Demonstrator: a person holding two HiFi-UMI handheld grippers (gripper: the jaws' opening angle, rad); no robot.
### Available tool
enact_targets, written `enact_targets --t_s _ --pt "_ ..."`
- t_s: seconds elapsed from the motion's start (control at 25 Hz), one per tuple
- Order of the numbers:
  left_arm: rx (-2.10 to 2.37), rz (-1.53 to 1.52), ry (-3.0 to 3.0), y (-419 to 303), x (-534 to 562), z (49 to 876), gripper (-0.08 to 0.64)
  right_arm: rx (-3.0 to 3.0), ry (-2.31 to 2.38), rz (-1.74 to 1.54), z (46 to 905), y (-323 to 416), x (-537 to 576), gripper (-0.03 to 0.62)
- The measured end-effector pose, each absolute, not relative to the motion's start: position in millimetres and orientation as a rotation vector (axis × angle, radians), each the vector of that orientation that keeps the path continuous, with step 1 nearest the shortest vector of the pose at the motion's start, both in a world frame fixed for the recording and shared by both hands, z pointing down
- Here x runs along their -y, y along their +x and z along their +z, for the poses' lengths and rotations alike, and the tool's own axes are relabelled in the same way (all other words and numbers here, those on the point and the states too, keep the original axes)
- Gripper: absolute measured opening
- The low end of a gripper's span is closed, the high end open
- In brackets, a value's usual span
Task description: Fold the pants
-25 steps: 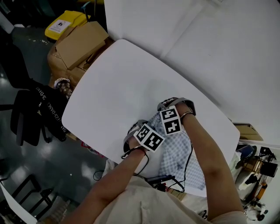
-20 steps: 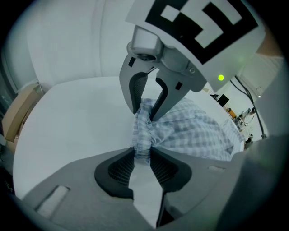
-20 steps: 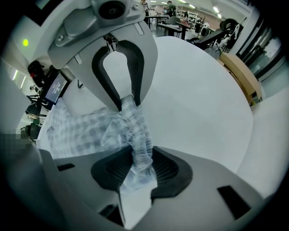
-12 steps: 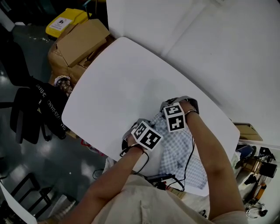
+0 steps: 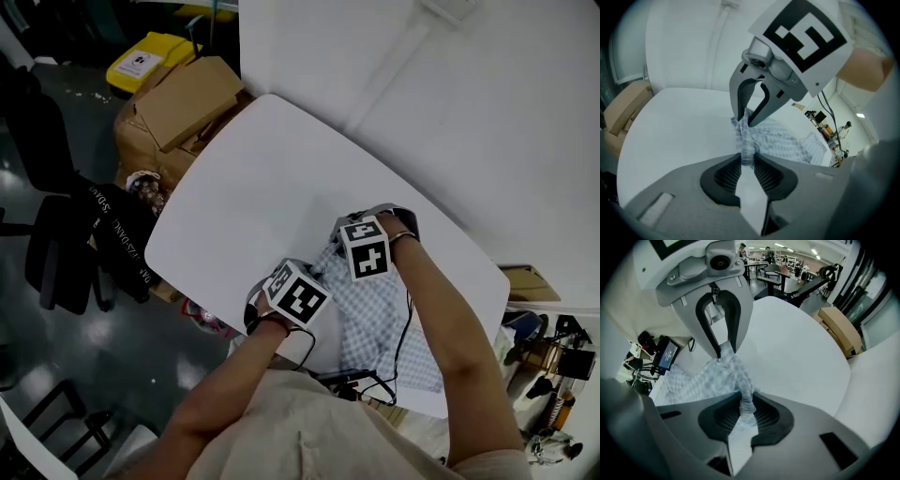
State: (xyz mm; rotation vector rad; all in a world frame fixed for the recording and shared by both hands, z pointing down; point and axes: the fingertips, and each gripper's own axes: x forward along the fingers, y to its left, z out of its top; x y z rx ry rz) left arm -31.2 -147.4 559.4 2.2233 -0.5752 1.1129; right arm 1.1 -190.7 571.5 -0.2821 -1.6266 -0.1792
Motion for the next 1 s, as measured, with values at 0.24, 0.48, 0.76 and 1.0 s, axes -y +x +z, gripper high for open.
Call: enact_targets --t_s 0.24,0.48,0.76,1.0 --pt "0.547 1.099 2.291 -41.6 148.0 520.5 0.091 1.653 -0.230 -0.160 531.3 -8.9 188.0 0.072" --pt "0.511 1.083 2.361 -48.1 139.8 478.1 0.091 1.637 -0.212 -0.161 484.1 -13.5 180.2 0.072" --pt "0.528 1.089 2.405 -88.8 140.1 435.8 0.091 1.680 -0.210 -0.187 444.0 -54.6 176.4 0.072" --pt "0.601 1.129 2.343 -151.6 146.3 430.4 0.091 1.724 -0.248 -0.225 437.5 -117.2 184.7 0.072"
